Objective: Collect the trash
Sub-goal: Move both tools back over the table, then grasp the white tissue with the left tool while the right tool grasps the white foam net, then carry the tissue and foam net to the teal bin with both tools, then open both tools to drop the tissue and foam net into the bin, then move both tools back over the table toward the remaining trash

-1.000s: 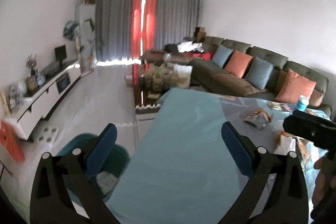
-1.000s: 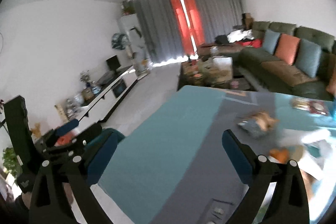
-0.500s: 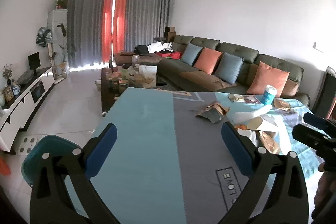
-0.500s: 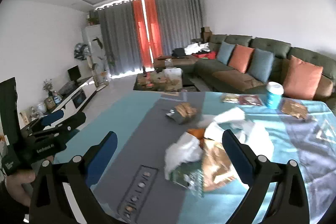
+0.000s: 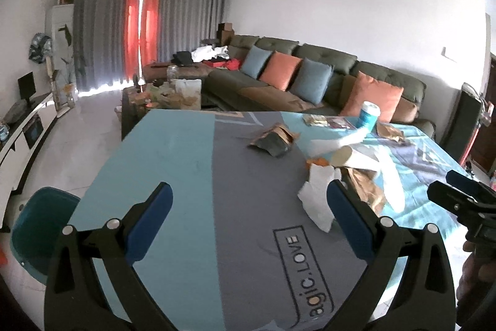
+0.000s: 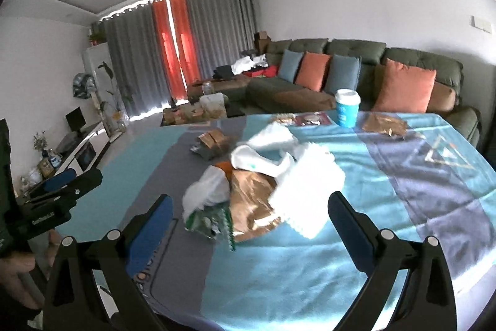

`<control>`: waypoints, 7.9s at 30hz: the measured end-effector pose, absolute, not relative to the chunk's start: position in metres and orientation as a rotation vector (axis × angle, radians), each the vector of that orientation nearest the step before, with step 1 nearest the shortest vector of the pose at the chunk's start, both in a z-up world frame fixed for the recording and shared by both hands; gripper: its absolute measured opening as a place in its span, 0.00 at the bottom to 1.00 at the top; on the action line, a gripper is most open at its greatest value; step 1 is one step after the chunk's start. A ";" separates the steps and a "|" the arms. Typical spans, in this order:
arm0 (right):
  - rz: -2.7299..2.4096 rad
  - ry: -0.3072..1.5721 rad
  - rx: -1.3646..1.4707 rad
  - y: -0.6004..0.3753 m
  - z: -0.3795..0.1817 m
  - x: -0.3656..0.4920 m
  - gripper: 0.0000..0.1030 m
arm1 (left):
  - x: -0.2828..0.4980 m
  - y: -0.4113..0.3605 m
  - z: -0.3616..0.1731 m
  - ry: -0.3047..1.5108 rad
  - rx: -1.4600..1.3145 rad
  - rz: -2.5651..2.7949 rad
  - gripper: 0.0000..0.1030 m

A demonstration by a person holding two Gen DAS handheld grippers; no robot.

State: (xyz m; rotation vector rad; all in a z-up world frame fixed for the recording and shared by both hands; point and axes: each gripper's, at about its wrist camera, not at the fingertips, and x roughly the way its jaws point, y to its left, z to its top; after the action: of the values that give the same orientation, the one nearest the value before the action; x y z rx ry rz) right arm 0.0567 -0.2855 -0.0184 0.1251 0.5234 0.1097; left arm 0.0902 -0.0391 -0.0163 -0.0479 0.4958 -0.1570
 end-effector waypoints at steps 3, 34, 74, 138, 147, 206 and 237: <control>0.098 0.528 0.133 -0.290 -0.019 0.056 0.94 | 0.095 -0.046 -0.019 0.508 -0.041 -0.177 0.95; 0.029 0.647 0.275 -0.333 -0.057 0.113 0.93 | 0.198 -0.127 -0.071 0.772 0.011 -0.383 0.95; 0.066 0.742 0.339 -0.339 -0.076 0.151 0.87 | 0.216 -0.113 -0.076 0.791 -0.104 -0.456 0.20; 0.299 0.444 0.098 -0.216 0.028 0.050 0.10 | 0.051 0.020 0.015 0.476 -0.153 -0.230 0.22; 0.436 0.465 0.045 -0.161 0.026 0.056 0.10 | 0.017 0.065 0.021 0.448 -0.173 -0.109 0.23; 1.008 0.909 -0.289 0.194 -0.064 0.185 0.55 | 0.098 0.368 -0.137 0.726 -0.242 0.518 0.67; 0.799 0.656 -0.017 0.017 -0.007 0.163 0.91 | 0.059 0.228 -0.029 0.560 -0.212 0.338 0.95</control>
State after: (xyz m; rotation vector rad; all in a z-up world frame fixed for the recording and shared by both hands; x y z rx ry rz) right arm 0.1628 0.0171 -0.0068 -0.0167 0.6560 0.7989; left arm 0.0594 0.2285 -0.0286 -0.2125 0.5604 0.3385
